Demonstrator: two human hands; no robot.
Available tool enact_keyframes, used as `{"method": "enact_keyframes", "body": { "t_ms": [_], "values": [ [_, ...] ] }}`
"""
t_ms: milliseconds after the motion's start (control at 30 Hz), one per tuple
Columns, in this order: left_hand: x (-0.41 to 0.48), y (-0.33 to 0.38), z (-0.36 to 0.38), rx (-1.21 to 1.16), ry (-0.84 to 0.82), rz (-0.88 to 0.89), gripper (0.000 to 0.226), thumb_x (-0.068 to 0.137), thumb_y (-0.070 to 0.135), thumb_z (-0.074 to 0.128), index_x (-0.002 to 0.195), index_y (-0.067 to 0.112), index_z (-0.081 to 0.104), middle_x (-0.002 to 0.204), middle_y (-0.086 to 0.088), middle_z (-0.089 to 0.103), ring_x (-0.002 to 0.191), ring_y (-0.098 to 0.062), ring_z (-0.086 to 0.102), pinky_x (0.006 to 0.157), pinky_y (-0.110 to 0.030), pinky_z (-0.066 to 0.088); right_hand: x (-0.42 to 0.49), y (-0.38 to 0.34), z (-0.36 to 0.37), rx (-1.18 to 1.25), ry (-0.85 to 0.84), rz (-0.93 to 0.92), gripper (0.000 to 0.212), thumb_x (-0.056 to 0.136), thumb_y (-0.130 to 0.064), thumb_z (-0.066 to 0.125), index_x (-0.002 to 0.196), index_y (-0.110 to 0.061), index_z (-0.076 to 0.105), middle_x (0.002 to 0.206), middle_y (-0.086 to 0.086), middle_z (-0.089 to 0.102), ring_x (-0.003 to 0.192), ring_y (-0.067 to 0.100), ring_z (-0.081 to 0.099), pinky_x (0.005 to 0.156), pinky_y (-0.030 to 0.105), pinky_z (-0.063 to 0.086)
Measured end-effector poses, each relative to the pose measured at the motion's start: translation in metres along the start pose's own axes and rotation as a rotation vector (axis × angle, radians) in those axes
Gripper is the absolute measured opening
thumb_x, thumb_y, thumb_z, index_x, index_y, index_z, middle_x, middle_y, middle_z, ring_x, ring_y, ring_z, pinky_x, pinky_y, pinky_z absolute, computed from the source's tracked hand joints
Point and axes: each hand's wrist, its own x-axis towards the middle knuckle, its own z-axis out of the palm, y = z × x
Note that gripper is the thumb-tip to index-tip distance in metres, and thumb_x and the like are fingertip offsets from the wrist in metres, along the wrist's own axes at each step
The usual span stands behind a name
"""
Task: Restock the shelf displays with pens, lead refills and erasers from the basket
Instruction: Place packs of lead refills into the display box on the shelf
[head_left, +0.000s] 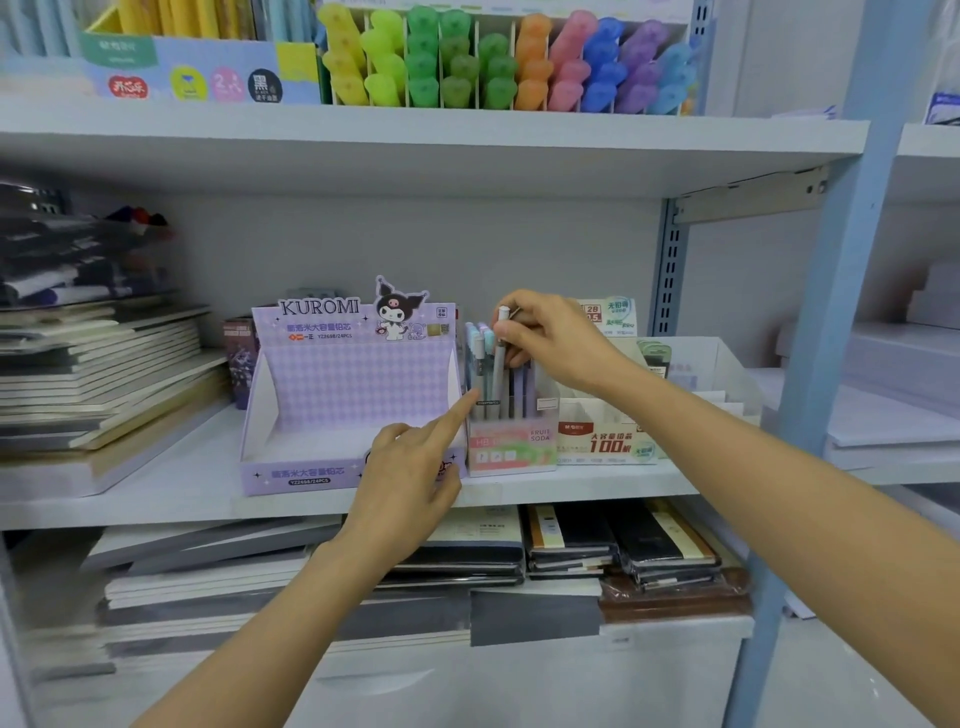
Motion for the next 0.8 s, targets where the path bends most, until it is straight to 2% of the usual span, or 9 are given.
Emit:
{"method": "enact_keyframes", "body": {
  "t_ms": [133,367,467,567,633,667,733,767,800],
  "values": [
    [0.000,0.000,0.000,0.007,-0.005,-0.006,0.074,0.089,0.010,0.060,0.152,0.029,0.027,0.069,0.018,0.040,0.070,-0.017,0.047,0.077,-0.025,0.030,-0.005,0.004,-0.001,0.023,0.025,0.015,0.008,0.098,-0.015,0.054,0.099,-0.010,0.060,0.088,0.009,0.071,0.070,0.009,0.070,0.064,0.017,0.055],
    [0.000,0.001,-0.001,0.007,-0.019,-0.007,0.073,0.090,0.011,0.058,0.153,0.030,0.026,0.063,0.020,0.035,0.066,-0.013,0.043,0.078,-0.024,0.029,-0.005,0.007,0.010,-0.082,0.015,0.056,0.010,0.097,-0.017,0.057,0.105,-0.013,0.061,0.085,0.004,0.069,0.072,0.014,0.070,0.077,0.035,0.060],
    [0.000,0.000,0.000,0.011,-0.010,0.012,0.073,0.091,0.011,0.058,0.153,0.029,0.025,0.063,0.019,0.034,0.066,-0.013,0.043,0.080,-0.024,0.029,-0.011,0.007,0.016,-0.058,0.104,-0.014,0.018,0.093,-0.017,0.063,0.108,-0.021,0.054,0.086,0.002,0.066,0.068,0.014,0.069,0.070,0.033,0.060],
    [0.000,-0.002,0.003,0.038,0.000,0.021,0.074,0.090,0.010,0.058,0.153,0.028,0.024,0.063,0.018,0.033,0.064,-0.011,0.041,0.081,-0.025,0.030,-0.015,0.008,0.025,-0.072,0.138,-0.003,0.019,0.089,-0.014,0.068,0.102,-0.019,0.056,0.088,0.003,0.066,0.071,0.017,0.068,0.072,0.037,0.059],
    [0.000,-0.002,0.003,0.032,-0.020,0.020,0.075,0.091,0.012,0.057,0.154,0.029,0.020,0.065,0.017,0.037,0.067,-0.010,0.041,0.087,-0.026,0.032,-0.019,0.009,0.028,-0.121,0.161,-0.003,0.019,0.087,-0.014,0.070,0.101,-0.018,0.057,0.094,0.000,0.064,0.076,0.012,0.065,0.072,0.029,0.056],
    [-0.001,-0.002,0.002,0.022,-0.029,0.025,0.075,0.091,0.012,0.057,0.154,0.028,0.019,0.071,0.017,0.045,0.074,-0.011,0.046,0.095,-0.029,0.033,-0.022,0.008,0.029,-0.149,0.200,-0.025,0.019,0.087,-0.016,0.070,0.101,-0.017,0.057,0.098,-0.002,0.061,0.078,0.010,0.062,0.071,0.024,0.052],
    [-0.008,-0.002,0.002,0.053,0.000,0.063,0.073,0.090,0.010,0.057,0.153,0.022,0.024,0.114,0.007,0.062,0.109,-0.018,0.053,0.112,-0.037,0.026,-0.034,0.001,0.031,-0.161,0.294,-0.107,0.018,0.088,-0.018,0.068,0.103,-0.013,0.059,0.099,-0.002,0.058,0.077,0.010,0.057,0.070,0.018,0.047],
    [-0.014,-0.002,0.003,0.096,0.045,0.086,0.069,0.088,0.008,0.058,0.151,0.018,0.032,0.135,-0.001,0.055,0.124,-0.023,0.047,0.114,-0.041,0.025,-0.044,-0.003,0.035,-0.130,0.315,-0.156,0.015,0.090,-0.017,0.066,0.102,-0.010,0.060,0.096,-0.001,0.059,0.075,0.010,0.057,0.069,0.018,0.046],
    [-0.024,-0.002,0.005,0.127,0.117,0.102,0.063,0.085,0.005,0.059,0.145,0.014,0.041,0.141,-0.006,0.050,0.129,-0.027,0.044,0.111,-0.043,0.028,-0.056,-0.006,0.040,-0.089,0.306,-0.201,0.012,0.091,-0.017,0.064,0.099,-0.008,0.061,0.091,-0.001,0.060,0.073,0.010,0.056,0.068,0.019,0.046]
  ]
}}
